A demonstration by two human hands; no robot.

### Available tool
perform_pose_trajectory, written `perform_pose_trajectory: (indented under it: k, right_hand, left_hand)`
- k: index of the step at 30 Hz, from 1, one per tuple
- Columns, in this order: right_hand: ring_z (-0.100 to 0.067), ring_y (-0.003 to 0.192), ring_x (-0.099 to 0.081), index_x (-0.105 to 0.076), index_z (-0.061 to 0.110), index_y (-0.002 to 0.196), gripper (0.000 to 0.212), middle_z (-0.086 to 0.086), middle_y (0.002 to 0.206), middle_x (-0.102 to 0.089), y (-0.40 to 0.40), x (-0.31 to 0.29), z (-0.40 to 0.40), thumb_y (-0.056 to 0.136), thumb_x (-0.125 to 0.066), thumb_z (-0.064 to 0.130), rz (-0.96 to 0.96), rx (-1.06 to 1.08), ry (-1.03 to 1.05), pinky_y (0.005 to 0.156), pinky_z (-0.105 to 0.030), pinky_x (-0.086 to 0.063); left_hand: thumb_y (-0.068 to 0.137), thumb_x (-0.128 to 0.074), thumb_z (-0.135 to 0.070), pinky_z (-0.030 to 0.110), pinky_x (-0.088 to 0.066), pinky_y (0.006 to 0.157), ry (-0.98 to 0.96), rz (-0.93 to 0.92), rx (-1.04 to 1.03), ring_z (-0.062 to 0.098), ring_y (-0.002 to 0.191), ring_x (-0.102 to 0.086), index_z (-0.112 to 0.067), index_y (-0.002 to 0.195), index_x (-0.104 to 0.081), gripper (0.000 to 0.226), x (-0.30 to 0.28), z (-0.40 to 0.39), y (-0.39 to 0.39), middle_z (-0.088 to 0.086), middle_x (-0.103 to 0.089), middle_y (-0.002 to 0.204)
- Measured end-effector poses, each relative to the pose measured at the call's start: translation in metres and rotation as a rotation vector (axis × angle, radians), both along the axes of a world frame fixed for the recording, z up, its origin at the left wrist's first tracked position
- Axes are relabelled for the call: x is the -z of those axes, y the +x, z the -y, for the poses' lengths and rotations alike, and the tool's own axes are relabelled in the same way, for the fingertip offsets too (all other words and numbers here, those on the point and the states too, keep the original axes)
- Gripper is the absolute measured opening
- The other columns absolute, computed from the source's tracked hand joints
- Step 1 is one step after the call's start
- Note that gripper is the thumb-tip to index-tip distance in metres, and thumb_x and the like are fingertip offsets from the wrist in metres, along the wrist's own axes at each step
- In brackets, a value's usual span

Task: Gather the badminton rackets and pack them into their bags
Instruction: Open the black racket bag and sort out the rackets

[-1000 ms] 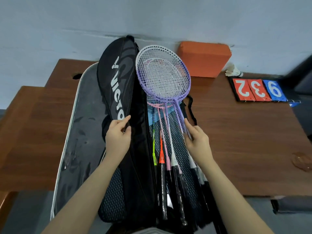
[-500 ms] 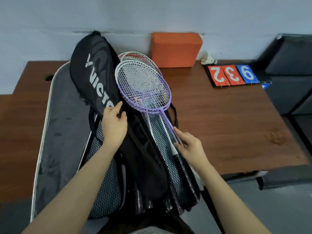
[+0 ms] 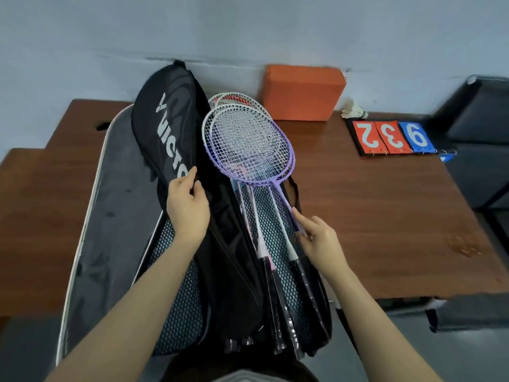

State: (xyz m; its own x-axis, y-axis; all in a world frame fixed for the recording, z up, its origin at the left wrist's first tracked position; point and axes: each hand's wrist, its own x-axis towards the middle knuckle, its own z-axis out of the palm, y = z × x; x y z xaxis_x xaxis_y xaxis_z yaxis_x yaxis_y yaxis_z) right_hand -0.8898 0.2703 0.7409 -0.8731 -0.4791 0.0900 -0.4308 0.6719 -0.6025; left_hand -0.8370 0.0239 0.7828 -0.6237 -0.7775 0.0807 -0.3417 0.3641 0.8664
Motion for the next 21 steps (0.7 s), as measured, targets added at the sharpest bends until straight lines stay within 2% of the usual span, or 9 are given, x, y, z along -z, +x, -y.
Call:
perform_pose_trajectory:
  k: [2, 6, 8, 11, 12, 14, 18, 21]
  right_hand:
    - [-0.023, 0.063, -0.045, -0.046, 0.025, 0.136, 0.064, -0.001, 0.075, -0.043, 0.001, 0.003, -0.005, 0.081, -0.06, -0.003, -0.007, 0.017, 0.037, 0.055, -0.042, -0.046]
    - [-0.025, 0.06, -0.045, -0.042, 0.025, 0.138, 0.067, -0.002, 0.075, -0.045, 0.009, 0.005, -0.007, 0.08, -0.062, -0.002, -0.074, -0.052, 0.067, 0.049, -0.039, -0.045]
    - [-0.023, 0.062, -0.047, -0.045, 0.026, 0.136, 0.063, 0.0, 0.076, -0.047, 0.014, 0.001, -0.003, 0.081, -0.063, 0.001, -0.081, -0.074, 0.074, 0.049, -0.039, -0.044]
    - [-0.015, 0.07, -0.052, -0.054, 0.031, 0.129, 0.054, 0.006, 0.083, -0.058, 0.015, -0.011, 0.008, 0.082, -0.068, 0.008, 0.175, -0.004, -0.075, 0.064, -0.033, -0.045]
    - [-0.012, 0.069, -0.051, -0.058, 0.033, 0.125, 0.051, 0.006, 0.087, -0.063, 0.013, -0.016, 0.012, 0.081, -0.07, 0.01, 0.307, 0.018, -0.148, 0.066, -0.03, -0.043]
    - [-0.008, 0.059, -0.042, -0.062, 0.033, 0.119, 0.048, 0.008, 0.078, -0.06, 0.01, -0.024, 0.021, 0.079, -0.073, 0.009, 0.499, 0.025, -0.277, 0.061, -0.026, -0.037]
    - [-0.006, 0.051, -0.038, -0.066, 0.023, 0.114, 0.042, 0.014, 0.064, -0.049, 0.008, -0.029, 0.044, 0.078, -0.072, 0.002, 0.671, 0.037, -0.423, 0.055, -0.022, -0.035]
    - [-0.003, 0.051, -0.044, -0.067, 0.013, 0.112, 0.039, 0.01, 0.067, -0.05, 0.007, -0.026, 0.066, 0.077, -0.071, -0.003, 0.731, 0.064, -0.459, 0.059, -0.016, -0.042]
  left_hand:
    - [0.095, -0.046, -0.013, 0.008, -0.03, 0.077, 0.013, 0.001, 0.009, 0.007, 0.086, -0.048, -0.018, 0.13, -0.052, 0.036, 0.0, 0.001, -0.001, -0.002, -0.05, 0.105]
    - [0.094, -0.048, -0.014, 0.007, -0.03, 0.074, 0.011, 0.041, 0.127, 0.001, 0.071, -0.046, -0.017, 0.131, -0.051, 0.037, 0.006, 0.0, -0.003, -0.001, -0.049, 0.107]
    - [0.094, -0.05, -0.014, 0.006, -0.029, 0.074, -0.012, 0.072, 0.171, 0.005, 0.073, -0.046, -0.017, 0.131, -0.051, 0.038, 0.009, -0.002, -0.005, 0.0, -0.05, 0.107]
    - [0.092, -0.051, -0.013, 0.01, -0.032, 0.078, -0.026, 0.072, 0.184, 0.008, 0.08, -0.049, -0.015, 0.131, -0.052, 0.038, 0.013, -0.006, -0.006, 0.003, -0.054, 0.11]
    - [0.092, -0.052, -0.013, 0.01, -0.033, 0.079, -0.028, 0.072, 0.191, 0.007, 0.082, -0.049, -0.015, 0.13, -0.053, 0.038, 0.014, -0.007, -0.005, 0.002, -0.054, 0.109]
    - [0.092, -0.052, -0.012, 0.009, -0.034, 0.078, -0.031, 0.07, 0.218, 0.008, 0.084, -0.05, -0.014, 0.13, -0.052, 0.038, 0.017, -0.011, -0.001, -0.001, -0.053, 0.107]
    - [0.091, -0.054, -0.008, 0.01, -0.037, 0.078, -0.016, 0.017, 0.252, 0.011, 0.085, -0.054, -0.009, 0.129, -0.053, 0.039, 0.022, -0.01, 0.008, -0.001, -0.053, 0.102]
    - [0.089, -0.055, -0.005, 0.013, -0.042, 0.08, -0.03, -0.02, 0.267, 0.007, 0.084, -0.054, -0.007, 0.127, -0.054, 0.037, 0.02, -0.003, 0.015, -0.004, -0.054, 0.1]
